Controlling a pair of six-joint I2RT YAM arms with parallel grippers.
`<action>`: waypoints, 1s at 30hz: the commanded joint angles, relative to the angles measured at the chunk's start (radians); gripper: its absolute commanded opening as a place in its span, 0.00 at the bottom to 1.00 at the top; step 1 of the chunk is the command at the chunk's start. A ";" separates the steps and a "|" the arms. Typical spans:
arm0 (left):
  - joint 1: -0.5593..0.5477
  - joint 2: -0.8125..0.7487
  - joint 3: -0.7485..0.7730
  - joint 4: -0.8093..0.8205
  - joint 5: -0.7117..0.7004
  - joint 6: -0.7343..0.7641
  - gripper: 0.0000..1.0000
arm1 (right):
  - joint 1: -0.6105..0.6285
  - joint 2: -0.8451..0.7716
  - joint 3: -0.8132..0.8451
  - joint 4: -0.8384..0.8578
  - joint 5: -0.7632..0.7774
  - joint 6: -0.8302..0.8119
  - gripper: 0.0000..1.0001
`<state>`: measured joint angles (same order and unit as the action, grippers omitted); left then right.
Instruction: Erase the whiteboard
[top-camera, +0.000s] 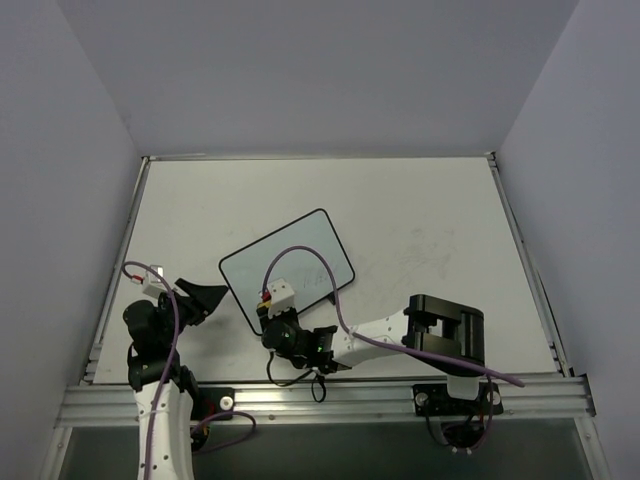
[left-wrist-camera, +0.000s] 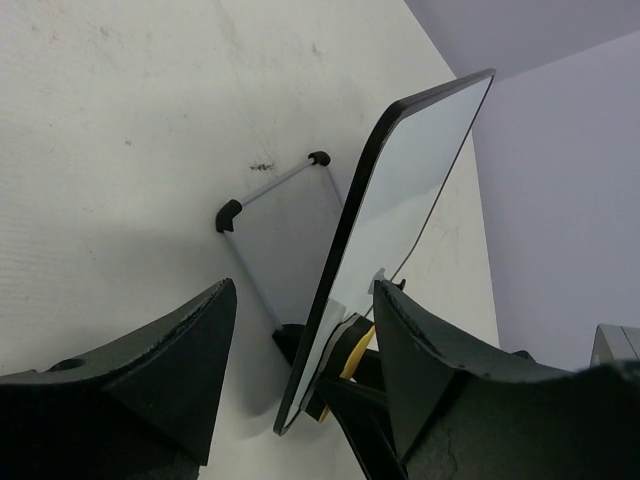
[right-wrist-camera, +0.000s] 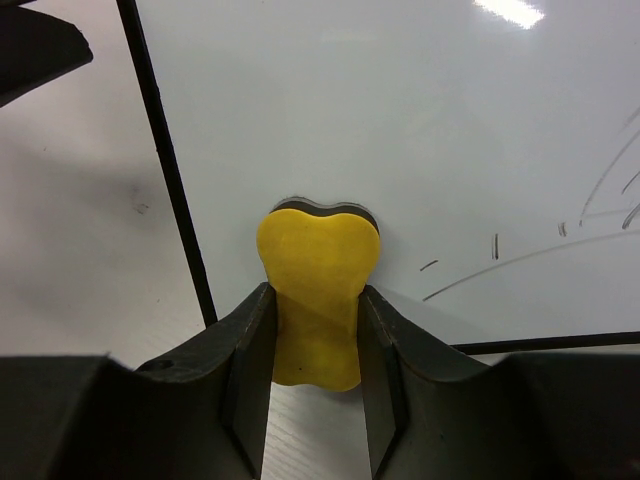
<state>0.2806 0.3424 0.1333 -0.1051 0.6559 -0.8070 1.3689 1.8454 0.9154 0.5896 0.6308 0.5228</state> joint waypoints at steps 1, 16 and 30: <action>-0.001 0.032 0.034 0.088 0.016 -0.001 0.67 | -0.022 -0.003 0.037 -0.050 0.067 -0.030 0.00; -0.132 0.263 0.048 0.355 -0.044 0.031 0.50 | -0.021 -0.012 0.022 -0.031 0.061 -0.029 0.00; -0.216 0.317 0.071 0.390 -0.076 0.075 0.36 | -0.025 -0.021 0.013 -0.011 0.060 -0.026 0.00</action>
<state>0.0681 0.6537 0.1532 0.2298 0.5751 -0.7708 1.3674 1.8454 0.9241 0.5751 0.6292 0.5114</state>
